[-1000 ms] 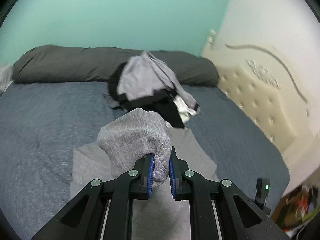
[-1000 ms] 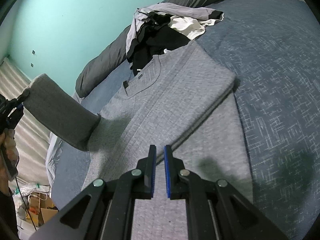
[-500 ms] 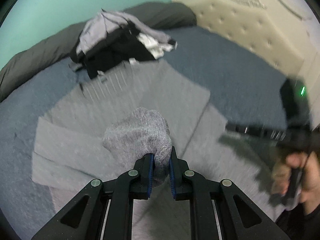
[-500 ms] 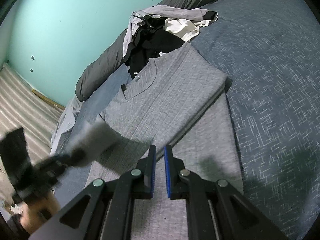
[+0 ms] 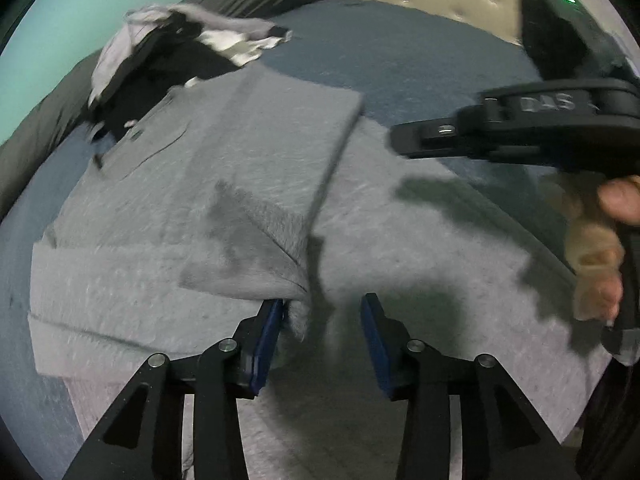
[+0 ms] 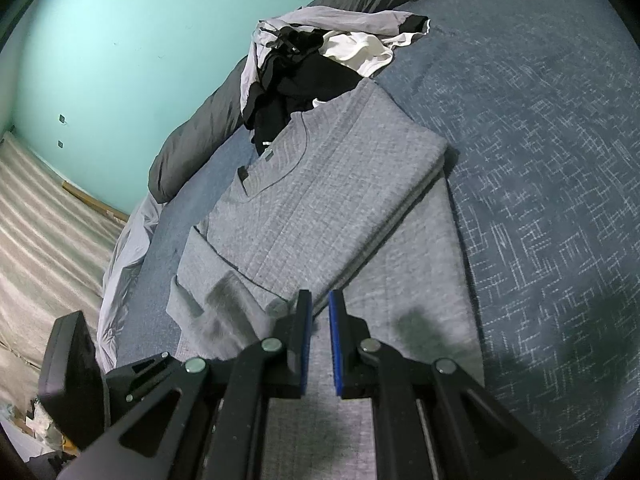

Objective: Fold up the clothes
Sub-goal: 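Lower the cuff onto the sweater and open the left gripper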

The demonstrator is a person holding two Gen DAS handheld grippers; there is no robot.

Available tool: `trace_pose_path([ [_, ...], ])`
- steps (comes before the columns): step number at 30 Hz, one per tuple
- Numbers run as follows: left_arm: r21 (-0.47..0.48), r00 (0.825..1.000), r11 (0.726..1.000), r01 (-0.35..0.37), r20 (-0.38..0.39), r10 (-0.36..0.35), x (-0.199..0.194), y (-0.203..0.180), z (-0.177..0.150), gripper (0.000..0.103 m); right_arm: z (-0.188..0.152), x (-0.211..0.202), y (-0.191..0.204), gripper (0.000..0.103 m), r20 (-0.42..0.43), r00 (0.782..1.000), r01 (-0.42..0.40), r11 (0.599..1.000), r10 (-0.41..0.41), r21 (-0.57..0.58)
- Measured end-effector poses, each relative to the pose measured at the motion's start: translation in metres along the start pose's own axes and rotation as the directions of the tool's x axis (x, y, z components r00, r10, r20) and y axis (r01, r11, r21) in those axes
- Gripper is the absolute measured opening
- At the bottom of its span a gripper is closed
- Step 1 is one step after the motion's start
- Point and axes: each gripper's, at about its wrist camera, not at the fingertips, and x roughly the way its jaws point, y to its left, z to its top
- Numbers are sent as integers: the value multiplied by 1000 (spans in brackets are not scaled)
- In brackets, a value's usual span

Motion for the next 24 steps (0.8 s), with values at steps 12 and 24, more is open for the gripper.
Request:
trace_pose_path([
  [12, -298, 994, 953, 50, 109, -18, -40, 92, -11, 45, -8, 19, -5, 39, -100, 995, 22, 1000, -21, 4],
  [24, -571, 991, 821, 0, 111, 78, -47, 202, -77, 79, -23, 53, 7, 50, -224, 969, 88, 994, -101, -68],
])
